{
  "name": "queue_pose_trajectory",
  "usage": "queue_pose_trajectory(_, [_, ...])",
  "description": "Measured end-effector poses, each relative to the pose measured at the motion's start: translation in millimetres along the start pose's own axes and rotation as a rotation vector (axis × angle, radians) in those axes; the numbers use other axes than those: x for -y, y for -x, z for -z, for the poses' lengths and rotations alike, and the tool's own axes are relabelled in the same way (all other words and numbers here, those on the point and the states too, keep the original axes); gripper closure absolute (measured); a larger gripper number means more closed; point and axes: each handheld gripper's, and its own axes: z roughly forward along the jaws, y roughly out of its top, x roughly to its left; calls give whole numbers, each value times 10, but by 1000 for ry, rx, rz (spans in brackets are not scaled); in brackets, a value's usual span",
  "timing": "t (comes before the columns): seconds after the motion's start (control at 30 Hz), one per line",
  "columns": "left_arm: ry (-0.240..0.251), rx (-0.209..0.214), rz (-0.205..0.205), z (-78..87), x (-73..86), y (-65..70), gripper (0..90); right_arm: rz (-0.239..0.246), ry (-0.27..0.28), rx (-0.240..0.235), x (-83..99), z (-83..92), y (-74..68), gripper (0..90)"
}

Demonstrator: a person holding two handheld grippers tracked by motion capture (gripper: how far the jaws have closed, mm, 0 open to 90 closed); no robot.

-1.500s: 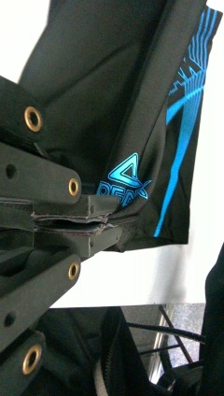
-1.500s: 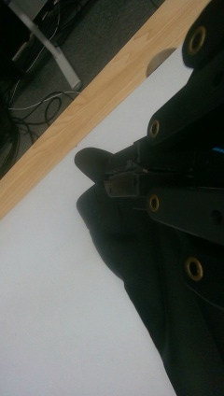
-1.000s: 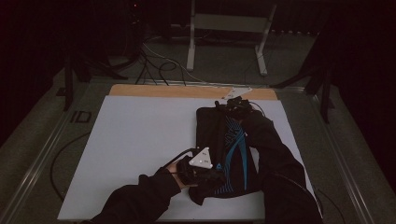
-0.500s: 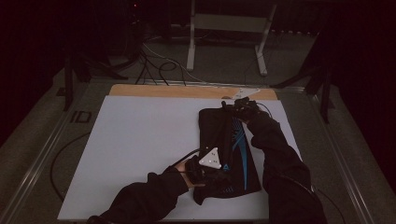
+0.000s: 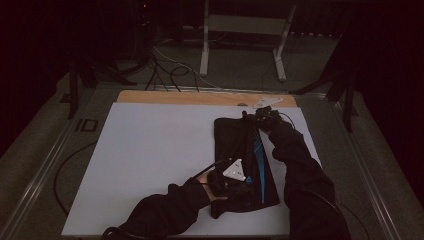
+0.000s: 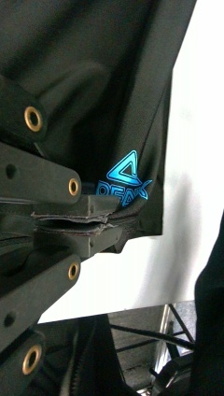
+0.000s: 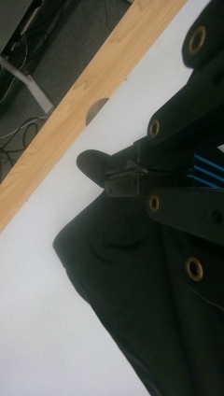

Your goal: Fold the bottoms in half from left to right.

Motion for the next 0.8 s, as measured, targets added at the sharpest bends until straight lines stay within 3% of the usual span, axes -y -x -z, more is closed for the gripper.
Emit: queue_pose_trajectory(0.8, [-18, 9, 12, -443, -72, -71, 861, -40, -37, 22, 280, -193, 129, 883])
